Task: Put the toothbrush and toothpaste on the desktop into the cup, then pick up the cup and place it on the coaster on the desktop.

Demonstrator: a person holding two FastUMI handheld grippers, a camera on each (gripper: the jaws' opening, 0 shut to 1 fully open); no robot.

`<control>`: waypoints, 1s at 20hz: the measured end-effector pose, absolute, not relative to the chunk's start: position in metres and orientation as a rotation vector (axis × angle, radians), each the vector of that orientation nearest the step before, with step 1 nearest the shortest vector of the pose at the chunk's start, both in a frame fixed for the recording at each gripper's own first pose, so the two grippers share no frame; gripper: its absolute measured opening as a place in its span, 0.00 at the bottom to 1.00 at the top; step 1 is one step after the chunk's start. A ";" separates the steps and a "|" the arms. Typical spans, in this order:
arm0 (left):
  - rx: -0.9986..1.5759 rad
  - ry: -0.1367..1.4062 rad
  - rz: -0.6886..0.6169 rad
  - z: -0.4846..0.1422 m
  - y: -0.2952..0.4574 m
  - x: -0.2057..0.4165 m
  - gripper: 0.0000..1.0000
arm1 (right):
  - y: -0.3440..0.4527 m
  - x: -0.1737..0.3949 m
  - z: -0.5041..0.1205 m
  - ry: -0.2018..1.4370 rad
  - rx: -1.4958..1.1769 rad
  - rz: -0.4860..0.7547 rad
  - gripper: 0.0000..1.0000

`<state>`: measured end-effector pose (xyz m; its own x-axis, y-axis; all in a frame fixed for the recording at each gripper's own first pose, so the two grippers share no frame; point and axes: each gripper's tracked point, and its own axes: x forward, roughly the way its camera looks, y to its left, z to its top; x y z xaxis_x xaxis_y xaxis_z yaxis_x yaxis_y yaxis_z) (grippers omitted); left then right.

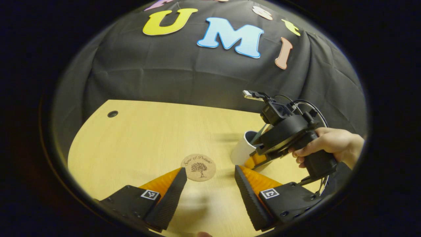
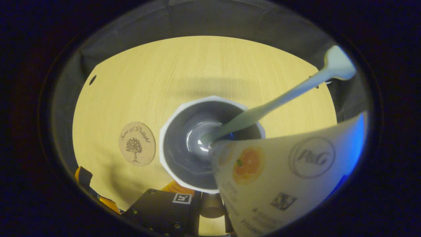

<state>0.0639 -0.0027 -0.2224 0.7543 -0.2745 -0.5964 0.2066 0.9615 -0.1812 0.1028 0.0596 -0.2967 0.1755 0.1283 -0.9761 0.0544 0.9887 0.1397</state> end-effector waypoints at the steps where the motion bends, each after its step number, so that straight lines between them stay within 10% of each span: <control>1: -0.107 0.668 -0.258 -0.223 0.000 0.064 0.95 | 0.060 0.103 -0.296 1.390 0.154 0.056 0.26; 20: -0.183 0.686 -0.133 -0.222 0.058 0.027 0.95 | 0.151 0.101 -0.259 1.304 0.088 0.227 0.24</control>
<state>0.0268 0.0583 -0.2225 0.7662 -0.1818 -0.6164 0.0619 0.9756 -0.2108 0.1012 0.1512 -0.2588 0.2455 0.2156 -0.9451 -0.1162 0.9745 0.1921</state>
